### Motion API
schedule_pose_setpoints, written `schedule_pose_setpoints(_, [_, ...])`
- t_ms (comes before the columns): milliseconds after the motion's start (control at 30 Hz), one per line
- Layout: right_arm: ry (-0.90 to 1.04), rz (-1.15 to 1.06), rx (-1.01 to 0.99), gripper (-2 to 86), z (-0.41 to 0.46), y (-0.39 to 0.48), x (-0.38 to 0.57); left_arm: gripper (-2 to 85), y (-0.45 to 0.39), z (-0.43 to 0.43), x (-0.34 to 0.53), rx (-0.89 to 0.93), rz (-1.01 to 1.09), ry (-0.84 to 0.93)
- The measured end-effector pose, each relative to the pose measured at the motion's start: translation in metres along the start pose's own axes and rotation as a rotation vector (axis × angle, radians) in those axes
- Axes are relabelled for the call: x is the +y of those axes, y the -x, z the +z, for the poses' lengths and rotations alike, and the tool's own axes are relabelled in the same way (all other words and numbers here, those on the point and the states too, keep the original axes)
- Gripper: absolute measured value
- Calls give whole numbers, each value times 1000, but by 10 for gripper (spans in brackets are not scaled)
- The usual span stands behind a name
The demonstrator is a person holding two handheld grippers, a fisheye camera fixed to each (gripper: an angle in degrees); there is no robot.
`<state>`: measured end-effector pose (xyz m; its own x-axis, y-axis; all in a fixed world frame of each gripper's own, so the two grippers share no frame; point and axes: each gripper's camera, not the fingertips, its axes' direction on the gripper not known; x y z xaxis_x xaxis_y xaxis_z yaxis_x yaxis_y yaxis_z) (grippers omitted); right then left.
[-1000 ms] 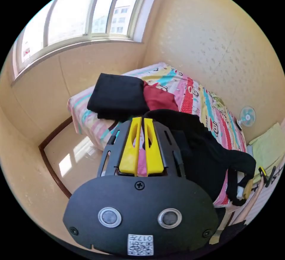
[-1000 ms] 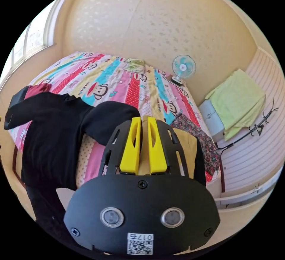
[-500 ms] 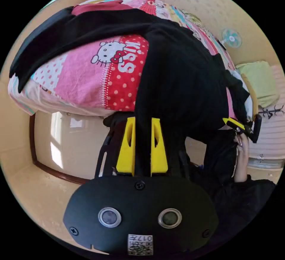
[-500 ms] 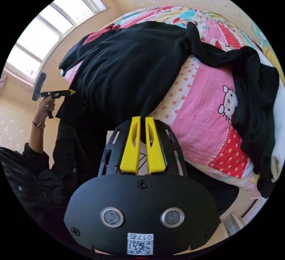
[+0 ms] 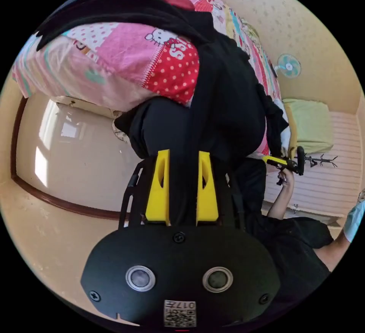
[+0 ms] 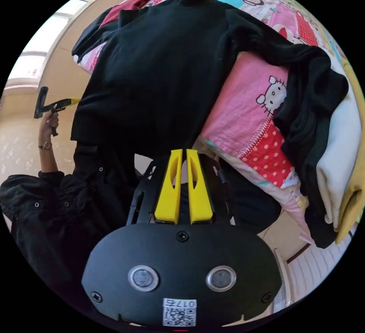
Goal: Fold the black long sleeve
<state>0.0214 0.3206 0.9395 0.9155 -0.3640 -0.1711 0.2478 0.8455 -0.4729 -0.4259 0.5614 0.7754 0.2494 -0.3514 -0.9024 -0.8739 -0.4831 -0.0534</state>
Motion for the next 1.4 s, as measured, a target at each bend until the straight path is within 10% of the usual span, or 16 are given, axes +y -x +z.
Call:
schedule_pose_setpoints(167, [-476,-154,-171,7,-64,32,-51,136,74,-60,-51,127,-180,-313])
schedule_pose_setpoints(367, [-33,-179,149,3,55,65,-209,136,150,-69,-81,63,-519,-601])
schedule_pose_setpoints(600, [-136,-146,219,2,61,96,-199,114,213,-72,-74,33,-701,-721])
schedule_pose_setpoints(900, [-398,-177,424,3,83,145,-140,30,114,-139,-18,1,-313,-1065])
schedule_pose_setpoints(1067, [-423,-211,684,3,114,181,-128,25,-7,-151,-43,-31,53,-973])
schedule_pose_setpoints(1400, [-415,-91,85,3,97,63,-120,5,100,-107,-24,-159,-322,-785])
